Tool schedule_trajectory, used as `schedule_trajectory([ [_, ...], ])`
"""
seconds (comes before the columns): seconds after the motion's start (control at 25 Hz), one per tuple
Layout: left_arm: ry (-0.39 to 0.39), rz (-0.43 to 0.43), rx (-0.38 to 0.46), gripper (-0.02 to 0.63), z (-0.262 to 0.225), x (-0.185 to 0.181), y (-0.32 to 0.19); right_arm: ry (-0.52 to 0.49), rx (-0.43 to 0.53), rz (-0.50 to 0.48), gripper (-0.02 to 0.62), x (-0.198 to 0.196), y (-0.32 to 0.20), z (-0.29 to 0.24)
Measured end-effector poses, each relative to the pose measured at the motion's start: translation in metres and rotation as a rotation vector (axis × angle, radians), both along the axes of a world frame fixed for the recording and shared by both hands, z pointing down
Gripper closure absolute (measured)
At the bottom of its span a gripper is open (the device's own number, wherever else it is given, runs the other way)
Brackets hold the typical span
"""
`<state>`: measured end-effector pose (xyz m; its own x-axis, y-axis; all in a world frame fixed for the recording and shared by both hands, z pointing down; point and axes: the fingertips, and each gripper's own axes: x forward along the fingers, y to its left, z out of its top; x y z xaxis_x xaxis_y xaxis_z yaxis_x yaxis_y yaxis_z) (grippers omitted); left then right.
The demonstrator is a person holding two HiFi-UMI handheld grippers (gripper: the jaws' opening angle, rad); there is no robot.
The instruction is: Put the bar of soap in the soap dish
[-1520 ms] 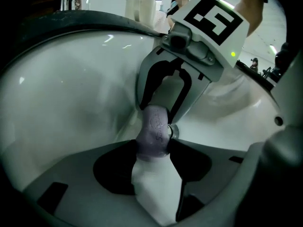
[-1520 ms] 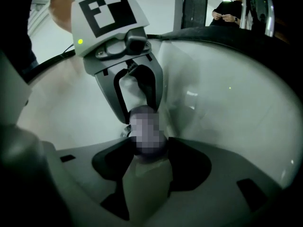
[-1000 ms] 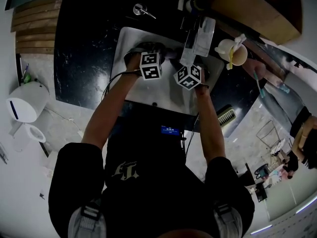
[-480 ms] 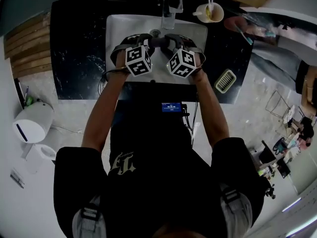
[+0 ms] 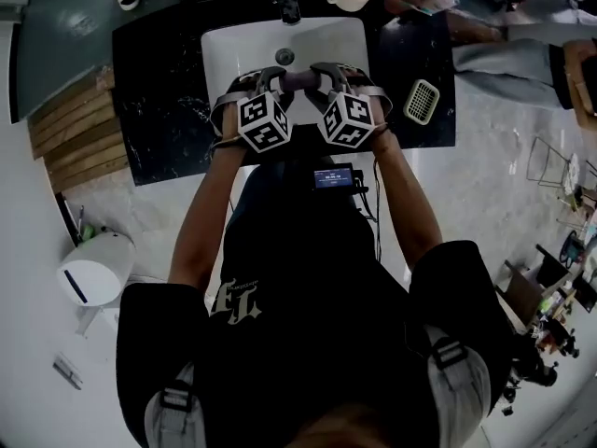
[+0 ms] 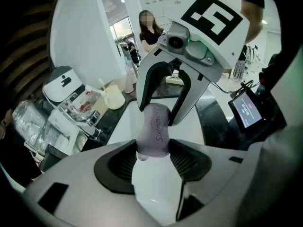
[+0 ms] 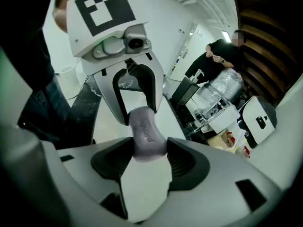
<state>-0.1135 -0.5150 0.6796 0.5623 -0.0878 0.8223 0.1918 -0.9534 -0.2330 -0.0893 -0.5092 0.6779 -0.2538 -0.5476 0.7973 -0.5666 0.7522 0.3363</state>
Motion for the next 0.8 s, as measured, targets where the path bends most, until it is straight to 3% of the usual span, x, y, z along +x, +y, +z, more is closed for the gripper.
schedule_trajectory([
  [0.32,0.029,0.071,0.073,0.388,-0.039,-0.004,0.050,0.024,0.088,0.062,0.365,-0.005,0.053,-0.040],
  [0.8,0.064,0.190,0.111,0.388,-0.059,0.025,0.102,0.068,0.136,0.182,0.365,0.022,0.107,-0.063],
])
